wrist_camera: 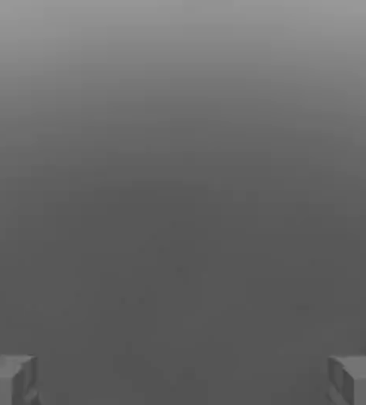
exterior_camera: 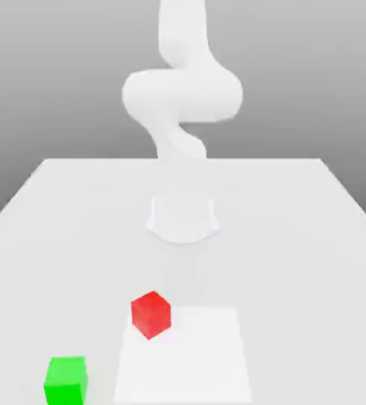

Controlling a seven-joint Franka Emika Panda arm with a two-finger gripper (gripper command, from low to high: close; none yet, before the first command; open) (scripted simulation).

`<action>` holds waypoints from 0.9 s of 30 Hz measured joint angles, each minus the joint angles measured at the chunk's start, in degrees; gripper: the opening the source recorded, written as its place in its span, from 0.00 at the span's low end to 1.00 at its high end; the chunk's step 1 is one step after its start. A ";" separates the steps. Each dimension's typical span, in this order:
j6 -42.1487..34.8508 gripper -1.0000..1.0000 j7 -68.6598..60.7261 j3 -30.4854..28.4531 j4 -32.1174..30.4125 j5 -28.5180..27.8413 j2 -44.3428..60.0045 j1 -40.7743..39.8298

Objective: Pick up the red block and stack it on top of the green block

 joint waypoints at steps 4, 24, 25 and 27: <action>5.43 0.50 8.12 2.61 -6.35 -0.72 7.66 -3.93; 36.82 0.50 39.33 2.61 -27.86 -3.38 50.14 -11.94; 38.44 0.50 39.86 1.69 -27.65 -4.15 52.05 -11.22; 39.55 0.00 40.14 1.02 -27.51 -4.58 53.35 -10.66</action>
